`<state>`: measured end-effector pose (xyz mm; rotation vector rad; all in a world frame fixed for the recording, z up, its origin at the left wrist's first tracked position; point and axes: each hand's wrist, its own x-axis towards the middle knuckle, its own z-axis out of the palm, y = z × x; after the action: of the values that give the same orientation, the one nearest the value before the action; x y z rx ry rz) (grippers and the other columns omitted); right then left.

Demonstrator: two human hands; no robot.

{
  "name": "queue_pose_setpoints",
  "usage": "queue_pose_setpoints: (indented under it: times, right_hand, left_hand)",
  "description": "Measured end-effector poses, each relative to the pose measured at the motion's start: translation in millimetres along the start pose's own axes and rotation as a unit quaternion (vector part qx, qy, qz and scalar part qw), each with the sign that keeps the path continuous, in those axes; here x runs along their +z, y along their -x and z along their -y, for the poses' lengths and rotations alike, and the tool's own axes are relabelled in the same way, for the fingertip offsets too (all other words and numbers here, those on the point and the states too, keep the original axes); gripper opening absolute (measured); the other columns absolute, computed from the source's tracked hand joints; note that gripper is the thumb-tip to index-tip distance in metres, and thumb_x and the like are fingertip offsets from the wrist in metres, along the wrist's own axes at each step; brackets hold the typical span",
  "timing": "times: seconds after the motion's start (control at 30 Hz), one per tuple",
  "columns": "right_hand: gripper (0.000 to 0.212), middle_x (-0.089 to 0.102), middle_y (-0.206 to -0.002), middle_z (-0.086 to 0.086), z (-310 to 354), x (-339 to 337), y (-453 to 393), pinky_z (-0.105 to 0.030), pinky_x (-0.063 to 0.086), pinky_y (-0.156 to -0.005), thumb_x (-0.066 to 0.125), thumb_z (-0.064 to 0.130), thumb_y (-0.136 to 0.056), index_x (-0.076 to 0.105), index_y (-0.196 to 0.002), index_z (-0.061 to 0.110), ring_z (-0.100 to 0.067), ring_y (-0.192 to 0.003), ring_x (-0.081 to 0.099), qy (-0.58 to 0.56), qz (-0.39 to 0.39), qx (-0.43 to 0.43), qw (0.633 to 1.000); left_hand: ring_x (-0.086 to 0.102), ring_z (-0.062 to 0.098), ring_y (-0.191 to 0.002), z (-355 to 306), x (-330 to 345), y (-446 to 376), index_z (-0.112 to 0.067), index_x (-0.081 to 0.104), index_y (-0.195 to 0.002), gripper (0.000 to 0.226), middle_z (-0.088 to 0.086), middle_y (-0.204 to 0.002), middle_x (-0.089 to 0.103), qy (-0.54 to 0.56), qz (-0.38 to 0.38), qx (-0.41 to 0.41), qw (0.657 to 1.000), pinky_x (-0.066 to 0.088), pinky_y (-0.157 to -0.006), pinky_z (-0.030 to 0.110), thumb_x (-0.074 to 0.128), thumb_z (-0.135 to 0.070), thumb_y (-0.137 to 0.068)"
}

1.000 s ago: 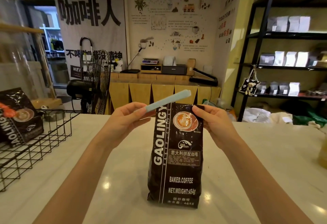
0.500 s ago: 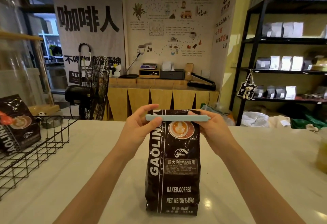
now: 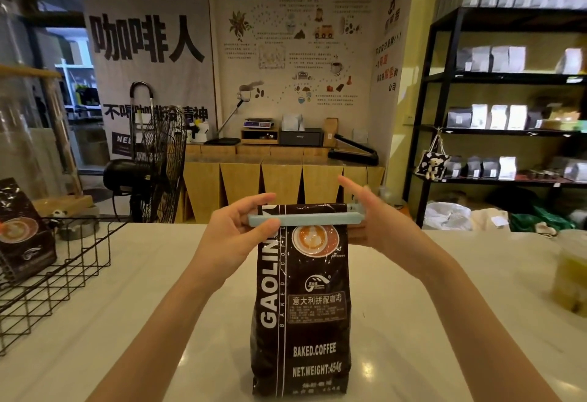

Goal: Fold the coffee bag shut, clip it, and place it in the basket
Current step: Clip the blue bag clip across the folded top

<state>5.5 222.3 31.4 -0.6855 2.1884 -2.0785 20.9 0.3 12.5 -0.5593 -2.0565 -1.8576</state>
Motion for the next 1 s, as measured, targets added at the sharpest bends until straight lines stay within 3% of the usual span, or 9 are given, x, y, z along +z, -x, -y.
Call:
queue_pose_setpoints:
  times: [0.1,0.17,0.3,0.5,0.57,0.8,0.87,0.93,1.0]
  right_hand:
    - [0.066,0.056,-0.112,0.01,-6,-9,2,-0.024,0.049,-0.083,0.057,0.052,-0.066,0.043,-0.128,0.034,-0.013,-0.103,0.059,0.13,0.001,-0.024,0.991]
    - [0.054,0.064,-0.108,0.007,-9,-11,4,-0.024,0.052,-0.083,0.061,0.047,-0.064,0.055,-0.114,0.029,-0.015,-0.105,0.061,0.139,-0.005,-0.035,0.99]
    - [0.034,0.073,-0.083,0.015,-10,-14,3,-0.015,0.054,-0.067,0.066,0.038,-0.061,0.064,-0.094,0.032,-0.005,-0.086,0.068,0.124,-0.011,-0.066,0.99]
    - [0.028,0.069,-0.087,0.013,-12,-12,1,-0.017,0.054,-0.07,0.066,0.036,-0.066,0.064,-0.093,0.034,-0.004,-0.086,0.066,0.129,-0.035,-0.092,0.987]
    - [0.015,0.069,-0.084,0.013,-12,-12,0,-0.014,0.054,-0.067,0.064,0.027,-0.076,0.065,-0.089,0.034,0.001,-0.083,0.066,0.126,-0.046,-0.101,0.986]
    - [0.015,0.068,-0.068,0.014,-13,-11,1,-0.011,0.053,-0.061,0.063,0.017,-0.078,0.066,-0.086,0.03,0.005,-0.076,0.066,0.111,-0.05,-0.115,0.986]
    - [0.015,0.07,-0.067,0.016,-13,-12,1,-0.011,0.053,-0.061,0.064,0.016,-0.078,0.066,-0.087,0.029,0.003,-0.077,0.067,0.109,-0.049,-0.115,0.986]
    - [0.016,0.07,-0.067,0.016,-13,-12,2,-0.011,0.052,-0.06,0.063,0.014,-0.079,0.066,-0.087,0.028,0.004,-0.076,0.067,0.103,-0.049,-0.117,0.987]
    - [0.015,0.07,-0.066,0.018,-12,-11,3,-0.01,0.051,-0.059,0.064,0.014,-0.079,0.066,-0.086,0.027,0.005,-0.075,0.066,0.101,-0.047,-0.119,0.987]
  left_hand:
    - [0.068,0.014,-0.077,-1,-2,0,-0.024,0.056,-0.112,0.039,0.006,-0.087,0.066,-0.006,0.007,-0.003,1.0,0.057,-0.064,0.019,0.062,-0.005,-0.078]
    - [0.068,0.016,-0.078,-1,-2,1,-0.026,0.055,-0.11,0.038,0.006,-0.089,0.065,-0.012,0.011,-0.002,1.0,0.056,-0.062,0.018,0.061,-0.005,-0.079]
    - [0.066,0.022,-0.085,-2,1,2,-0.031,0.055,-0.107,0.035,0.01,-0.096,0.064,-0.036,0.003,0.005,0.999,0.056,-0.062,0.018,0.061,-0.009,-0.08]
    - [0.065,0.02,-0.082,-2,3,2,-0.032,0.058,-0.102,0.032,0.006,-0.086,0.063,-0.045,-0.015,0.009,0.999,0.057,-0.064,0.019,0.061,-0.01,-0.08]
    - [0.065,0.019,-0.081,-2,4,3,-0.035,0.058,-0.1,0.032,0.008,-0.088,0.064,-0.051,-0.017,0.012,0.998,0.056,-0.062,0.017,0.061,-0.01,-0.08]
    - [0.065,0.024,-0.087,-5,3,3,-0.036,0.056,-0.102,0.034,0.012,-0.096,0.064,-0.072,-0.014,0.012,0.997,0.057,-0.067,0.02,0.063,-0.012,-0.078]
    - [0.063,0.024,-0.095,-8,3,3,-0.033,0.055,-0.11,0.037,0.009,-0.104,0.064,-0.077,0.0,-0.008,0.997,0.057,-0.071,0.024,0.062,-0.013,-0.079]
    - [0.055,0.018,-0.109,-13,3,3,-0.027,0.049,-0.123,0.047,0.0,-0.118,0.058,-0.138,0.0,-0.007,0.99,0.051,-0.087,0.031,0.062,-0.013,-0.08]
    - [0.044,0.007,-0.116,-23,9,4,-0.022,0.042,-0.131,0.054,-0.01,-0.124,0.049,-0.253,-0.034,0.072,0.964,0.039,-0.099,0.03,0.062,-0.015,-0.081]
